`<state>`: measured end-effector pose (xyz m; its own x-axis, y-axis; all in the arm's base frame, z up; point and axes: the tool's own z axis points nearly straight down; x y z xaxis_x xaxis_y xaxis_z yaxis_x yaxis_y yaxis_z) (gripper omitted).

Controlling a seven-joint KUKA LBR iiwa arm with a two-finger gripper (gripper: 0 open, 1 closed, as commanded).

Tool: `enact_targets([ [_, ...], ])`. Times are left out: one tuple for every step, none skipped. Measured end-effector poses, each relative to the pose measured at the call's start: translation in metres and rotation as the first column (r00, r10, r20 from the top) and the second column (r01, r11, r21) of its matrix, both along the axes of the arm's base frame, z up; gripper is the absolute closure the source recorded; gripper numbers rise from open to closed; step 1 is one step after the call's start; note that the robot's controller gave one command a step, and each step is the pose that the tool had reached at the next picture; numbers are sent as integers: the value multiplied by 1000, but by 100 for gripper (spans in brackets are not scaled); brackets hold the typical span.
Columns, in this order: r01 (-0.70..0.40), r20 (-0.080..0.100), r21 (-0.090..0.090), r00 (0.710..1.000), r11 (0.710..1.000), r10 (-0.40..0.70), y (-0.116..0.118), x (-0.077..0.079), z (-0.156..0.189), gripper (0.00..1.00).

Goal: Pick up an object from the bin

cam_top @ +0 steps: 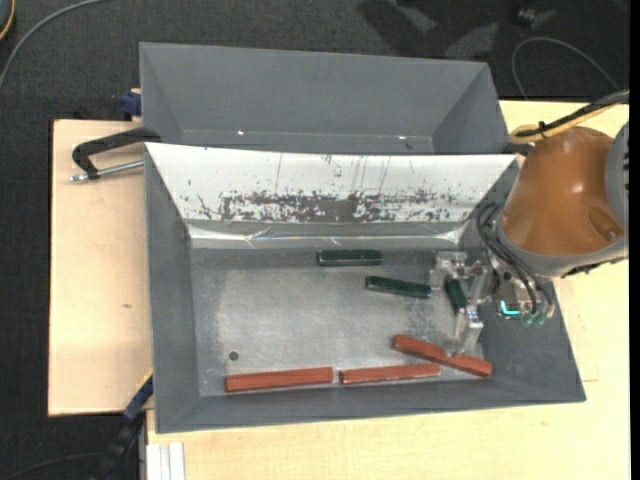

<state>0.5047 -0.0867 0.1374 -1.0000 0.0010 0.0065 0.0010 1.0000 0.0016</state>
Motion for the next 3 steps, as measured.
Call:
enact_targets([
  [-209,11,-1,978,978,209,15,67,-63,0],
  [-209,12,-3,978,978,209,15,68,-61,100],
  [-182,23,-6,983,983,182,9,83,107,100],
])
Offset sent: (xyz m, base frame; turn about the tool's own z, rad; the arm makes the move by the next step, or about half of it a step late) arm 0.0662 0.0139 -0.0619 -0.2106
